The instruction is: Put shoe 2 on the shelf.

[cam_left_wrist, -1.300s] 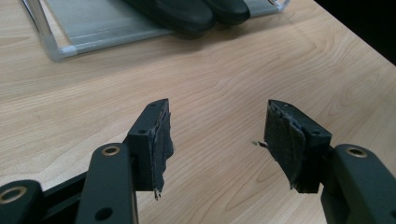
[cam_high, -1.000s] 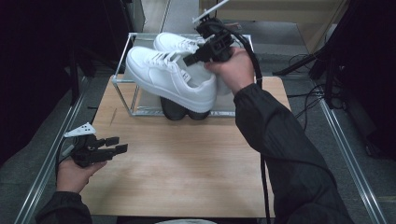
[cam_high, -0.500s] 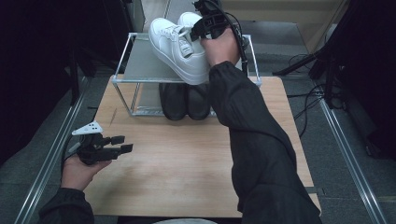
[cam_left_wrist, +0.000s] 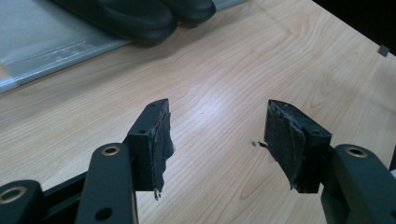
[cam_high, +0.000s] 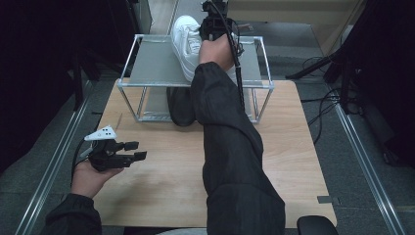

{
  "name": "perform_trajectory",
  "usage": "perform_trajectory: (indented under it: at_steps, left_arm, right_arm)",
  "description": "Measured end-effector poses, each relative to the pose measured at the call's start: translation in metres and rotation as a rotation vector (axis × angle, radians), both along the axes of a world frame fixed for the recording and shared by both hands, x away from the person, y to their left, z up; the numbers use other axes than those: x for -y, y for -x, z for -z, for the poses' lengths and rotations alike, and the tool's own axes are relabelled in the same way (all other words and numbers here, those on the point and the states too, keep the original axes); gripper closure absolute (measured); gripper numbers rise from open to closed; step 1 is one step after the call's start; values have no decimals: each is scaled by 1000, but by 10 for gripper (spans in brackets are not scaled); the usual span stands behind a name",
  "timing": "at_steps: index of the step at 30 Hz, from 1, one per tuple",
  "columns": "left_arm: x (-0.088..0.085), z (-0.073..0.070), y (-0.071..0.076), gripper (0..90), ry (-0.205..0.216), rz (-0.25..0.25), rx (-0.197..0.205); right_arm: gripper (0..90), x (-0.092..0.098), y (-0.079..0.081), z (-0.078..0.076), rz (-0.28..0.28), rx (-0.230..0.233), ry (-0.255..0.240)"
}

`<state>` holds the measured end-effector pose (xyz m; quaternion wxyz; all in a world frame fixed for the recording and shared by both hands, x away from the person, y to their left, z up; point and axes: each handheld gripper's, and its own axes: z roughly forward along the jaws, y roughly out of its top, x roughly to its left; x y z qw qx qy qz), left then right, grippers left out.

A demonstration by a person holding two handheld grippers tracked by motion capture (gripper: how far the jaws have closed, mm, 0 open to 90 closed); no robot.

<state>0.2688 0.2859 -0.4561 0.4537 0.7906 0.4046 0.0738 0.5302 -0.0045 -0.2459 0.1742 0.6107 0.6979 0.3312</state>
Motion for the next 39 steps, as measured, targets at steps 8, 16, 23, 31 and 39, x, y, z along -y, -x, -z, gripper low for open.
perform_trajectory:
  at_steps: [8, 16, 23, 31, 39]
  left_arm:
    - [2, 0, 0, 412, -6, 22, -4]
    - [5, 0, 0, 412, -15, 25, -2]
    - [9, 2, -2, 412, -33, 38, 1]
    - [12, 1, -5, 413, -21, 51, 17]
    - [15, 3, -10, 413, -32, 51, 7]
  right_arm:
    - [763, -9, -7, 22, 75, -52, 4]
    - [730, -14, -6, 27, 80, -58, 37]
    - [607, -11, -7, 27, 55, -68, 7]
    - [485, -6, -4, 24, 12, -45, -13]
    - [447, -1, -1, 24, -76, -50, 9]
